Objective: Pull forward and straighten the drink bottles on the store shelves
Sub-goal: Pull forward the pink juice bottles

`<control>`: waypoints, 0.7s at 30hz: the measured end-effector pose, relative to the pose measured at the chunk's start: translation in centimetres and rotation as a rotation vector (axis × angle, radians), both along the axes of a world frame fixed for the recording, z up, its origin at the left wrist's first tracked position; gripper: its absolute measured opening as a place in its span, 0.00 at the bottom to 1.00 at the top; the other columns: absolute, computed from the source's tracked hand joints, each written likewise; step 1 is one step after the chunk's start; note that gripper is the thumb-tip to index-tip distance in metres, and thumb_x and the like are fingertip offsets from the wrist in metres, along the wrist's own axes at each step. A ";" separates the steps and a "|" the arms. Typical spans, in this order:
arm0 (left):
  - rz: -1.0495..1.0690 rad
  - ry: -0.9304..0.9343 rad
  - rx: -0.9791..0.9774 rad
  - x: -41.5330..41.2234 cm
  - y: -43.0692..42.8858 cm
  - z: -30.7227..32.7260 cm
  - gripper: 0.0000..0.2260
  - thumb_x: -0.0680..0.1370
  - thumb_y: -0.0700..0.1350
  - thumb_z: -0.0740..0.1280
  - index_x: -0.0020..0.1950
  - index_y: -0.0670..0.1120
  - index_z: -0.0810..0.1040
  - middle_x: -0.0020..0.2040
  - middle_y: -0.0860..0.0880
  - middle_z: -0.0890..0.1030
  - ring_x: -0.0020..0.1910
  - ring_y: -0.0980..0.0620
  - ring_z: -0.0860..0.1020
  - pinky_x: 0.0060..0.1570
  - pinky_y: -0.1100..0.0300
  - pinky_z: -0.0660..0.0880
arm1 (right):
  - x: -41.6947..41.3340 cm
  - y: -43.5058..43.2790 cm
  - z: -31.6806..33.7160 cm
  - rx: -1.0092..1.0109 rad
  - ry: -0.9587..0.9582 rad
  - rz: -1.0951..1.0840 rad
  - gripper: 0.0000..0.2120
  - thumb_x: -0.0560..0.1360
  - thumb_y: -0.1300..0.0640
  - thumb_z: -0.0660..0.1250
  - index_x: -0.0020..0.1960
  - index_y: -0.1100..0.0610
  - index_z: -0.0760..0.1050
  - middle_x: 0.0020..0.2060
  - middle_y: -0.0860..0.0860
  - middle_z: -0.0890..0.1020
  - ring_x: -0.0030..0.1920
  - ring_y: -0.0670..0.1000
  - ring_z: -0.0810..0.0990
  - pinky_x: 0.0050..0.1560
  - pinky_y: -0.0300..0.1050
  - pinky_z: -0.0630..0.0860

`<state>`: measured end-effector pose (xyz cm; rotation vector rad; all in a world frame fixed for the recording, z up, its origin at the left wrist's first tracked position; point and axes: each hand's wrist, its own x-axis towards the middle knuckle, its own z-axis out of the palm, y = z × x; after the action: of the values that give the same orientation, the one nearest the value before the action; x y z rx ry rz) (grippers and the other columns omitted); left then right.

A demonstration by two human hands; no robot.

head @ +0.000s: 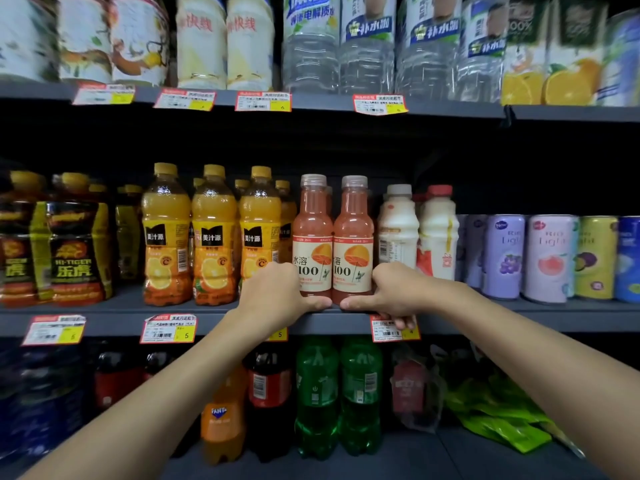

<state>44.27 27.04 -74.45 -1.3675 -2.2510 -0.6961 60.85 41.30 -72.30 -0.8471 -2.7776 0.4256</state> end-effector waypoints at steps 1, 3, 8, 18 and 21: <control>0.009 0.002 0.020 0.1 0.0 -0.2 0.26 0.66 0.73 0.70 0.37 0.51 0.68 0.36 0.54 0.74 0.36 0.53 0.74 0.28 0.60 0.65 | 0.0 0.0 0.0 -0.002 0.002 -0.004 0.31 0.71 0.32 0.69 0.53 0.60 0.77 0.27 0.54 0.82 0.24 0.53 0.81 0.24 0.40 0.74; 0.025 0.000 0.065 0.0 0.2 -0.6 0.26 0.67 0.73 0.70 0.36 0.51 0.67 0.35 0.55 0.73 0.35 0.52 0.73 0.27 0.60 0.64 | -0.1 0.1 -0.1 -0.005 0.010 -0.010 0.31 0.71 0.32 0.70 0.52 0.61 0.77 0.27 0.54 0.82 0.24 0.54 0.81 0.23 0.41 0.74; 0.064 -0.017 0.100 -0.1 0.5 -1.1 0.27 0.66 0.74 0.69 0.37 0.51 0.69 0.36 0.55 0.73 0.38 0.50 0.76 0.31 0.58 0.68 | -0.3 0.3 -0.2 -0.009 0.012 -0.016 0.31 0.70 0.32 0.70 0.54 0.60 0.77 0.27 0.55 0.82 0.24 0.55 0.81 0.22 0.41 0.74; 0.129 0.044 0.104 0.5 0.7 -1.1 0.29 0.66 0.75 0.68 0.41 0.48 0.72 0.40 0.51 0.77 0.41 0.48 0.78 0.34 0.57 0.70 | -0.5 0.3 -0.1 -0.011 0.009 -0.007 0.29 0.71 0.33 0.70 0.50 0.61 0.76 0.27 0.53 0.80 0.23 0.53 0.80 0.22 0.40 0.73; 0.132 0.059 0.064 0.6 0.4 -0.5 0.30 0.66 0.75 0.68 0.42 0.48 0.71 0.39 0.52 0.76 0.40 0.48 0.77 0.32 0.57 0.68 | -0.4 0.1 -0.1 -0.011 0.015 -0.003 0.29 0.71 0.33 0.70 0.52 0.59 0.76 0.27 0.54 0.81 0.24 0.52 0.80 0.22 0.39 0.74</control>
<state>44.88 27.41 -75.00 -1.1824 -2.2289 -0.6679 60.49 41.44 -72.39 -0.8463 -2.7622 0.4451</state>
